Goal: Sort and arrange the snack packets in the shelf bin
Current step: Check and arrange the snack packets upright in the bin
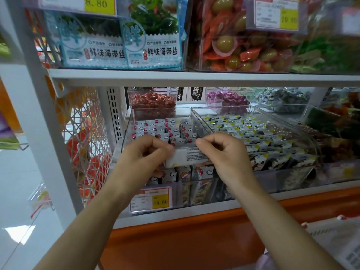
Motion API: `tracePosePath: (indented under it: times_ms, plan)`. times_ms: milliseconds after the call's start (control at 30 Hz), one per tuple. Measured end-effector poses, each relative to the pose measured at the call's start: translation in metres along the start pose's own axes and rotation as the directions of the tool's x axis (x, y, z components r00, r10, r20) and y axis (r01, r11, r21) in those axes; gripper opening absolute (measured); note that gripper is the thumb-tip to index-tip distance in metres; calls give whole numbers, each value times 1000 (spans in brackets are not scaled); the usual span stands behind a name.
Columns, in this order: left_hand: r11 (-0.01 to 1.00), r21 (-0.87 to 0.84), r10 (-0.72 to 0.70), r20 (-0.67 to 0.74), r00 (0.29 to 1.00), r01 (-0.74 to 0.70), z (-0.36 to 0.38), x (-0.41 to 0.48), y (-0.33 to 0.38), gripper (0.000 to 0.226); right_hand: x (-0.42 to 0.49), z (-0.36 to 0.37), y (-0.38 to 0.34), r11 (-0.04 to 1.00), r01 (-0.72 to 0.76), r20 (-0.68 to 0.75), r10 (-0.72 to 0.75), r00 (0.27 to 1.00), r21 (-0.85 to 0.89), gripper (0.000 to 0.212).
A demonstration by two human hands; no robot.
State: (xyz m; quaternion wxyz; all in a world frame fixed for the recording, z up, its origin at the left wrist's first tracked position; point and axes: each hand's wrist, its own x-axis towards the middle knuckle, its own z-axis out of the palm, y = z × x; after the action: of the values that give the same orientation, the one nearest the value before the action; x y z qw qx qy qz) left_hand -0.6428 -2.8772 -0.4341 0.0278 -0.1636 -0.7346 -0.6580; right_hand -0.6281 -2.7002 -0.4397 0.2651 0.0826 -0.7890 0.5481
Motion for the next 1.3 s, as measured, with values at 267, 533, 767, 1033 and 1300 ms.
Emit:
tracePosePath:
  times_ms: [267, 533, 767, 1033, 1300]
  plan:
    - [1000, 18, -9, -28, 1000, 9, -5, 3, -1, 41, -1, 4, -1, 999, 35, -15, -35, 999, 24, 12]
    - [993, 120, 38, -108, 993, -25, -3, 4, -2, 27, -3, 7, -1, 995, 93, 8, -93, 996, -41, 13]
    - [998, 43, -36, -209, 977, 46, -5, 8, -1, 37, 0, 0, -4, 996, 25, 256, -48, 965, 89, 34]
    - [970, 235, 109, -204, 973, -60, 6, 25, -11, 24, 16, -17, 2, 990, 14, -73, -3, 997, 139, 19]
    - [312, 881, 61, 355, 933, -356, 29, 41, -36, 55, 24, -19, 14, 999, 18, -162, -10, 987, 46, 17]
